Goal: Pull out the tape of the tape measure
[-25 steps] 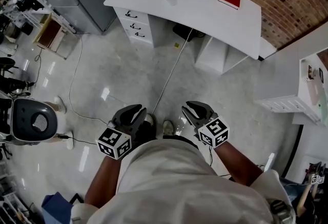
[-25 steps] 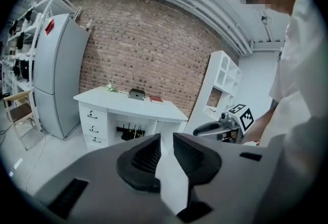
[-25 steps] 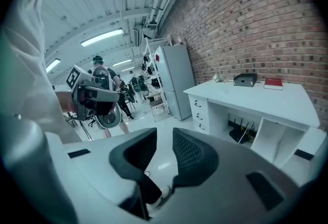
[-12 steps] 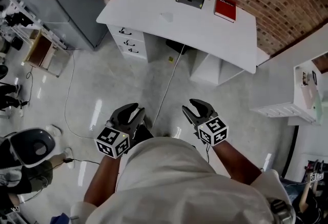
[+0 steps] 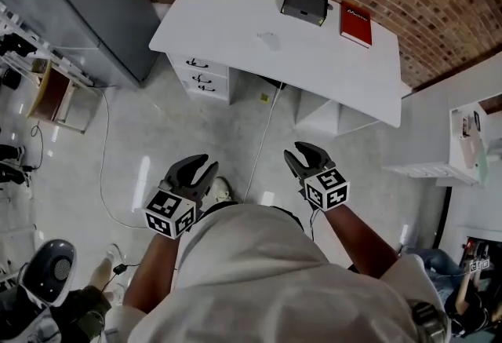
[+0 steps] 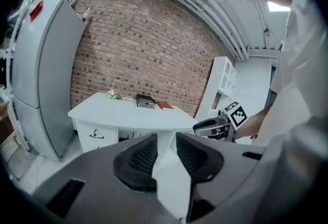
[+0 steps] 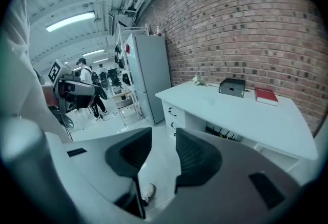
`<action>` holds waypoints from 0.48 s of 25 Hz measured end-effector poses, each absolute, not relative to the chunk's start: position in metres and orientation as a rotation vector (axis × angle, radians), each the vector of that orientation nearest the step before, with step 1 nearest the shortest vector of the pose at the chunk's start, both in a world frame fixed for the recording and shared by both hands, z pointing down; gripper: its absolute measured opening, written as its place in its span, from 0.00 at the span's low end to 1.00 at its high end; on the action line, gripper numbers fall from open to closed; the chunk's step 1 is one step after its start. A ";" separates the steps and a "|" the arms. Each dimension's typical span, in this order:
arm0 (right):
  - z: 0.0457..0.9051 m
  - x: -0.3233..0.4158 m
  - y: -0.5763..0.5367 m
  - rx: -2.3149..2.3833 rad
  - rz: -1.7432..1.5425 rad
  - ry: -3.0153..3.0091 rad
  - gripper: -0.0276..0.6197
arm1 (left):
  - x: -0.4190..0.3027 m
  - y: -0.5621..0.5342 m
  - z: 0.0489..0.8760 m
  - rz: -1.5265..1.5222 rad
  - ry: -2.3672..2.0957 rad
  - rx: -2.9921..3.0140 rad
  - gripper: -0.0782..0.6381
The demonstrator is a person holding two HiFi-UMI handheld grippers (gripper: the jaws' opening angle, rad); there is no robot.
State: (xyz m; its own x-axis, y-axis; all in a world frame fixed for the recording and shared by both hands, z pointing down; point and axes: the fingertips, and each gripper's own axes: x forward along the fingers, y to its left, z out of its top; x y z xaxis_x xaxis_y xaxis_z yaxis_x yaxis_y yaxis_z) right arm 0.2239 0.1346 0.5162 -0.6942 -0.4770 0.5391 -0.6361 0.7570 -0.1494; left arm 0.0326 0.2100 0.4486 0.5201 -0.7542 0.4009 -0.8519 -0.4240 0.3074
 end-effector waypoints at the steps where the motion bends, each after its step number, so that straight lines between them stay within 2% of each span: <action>1: 0.518 0.216 0.128 0.857 0.446 -2.467 0.26 | 0.024 0.204 0.450 0.277 -1.299 2.299 0.27; 12: 0.529 0.176 0.053 1.023 0.459 -2.395 0.26 | -0.029 0.144 0.457 0.266 -1.227 2.343 0.26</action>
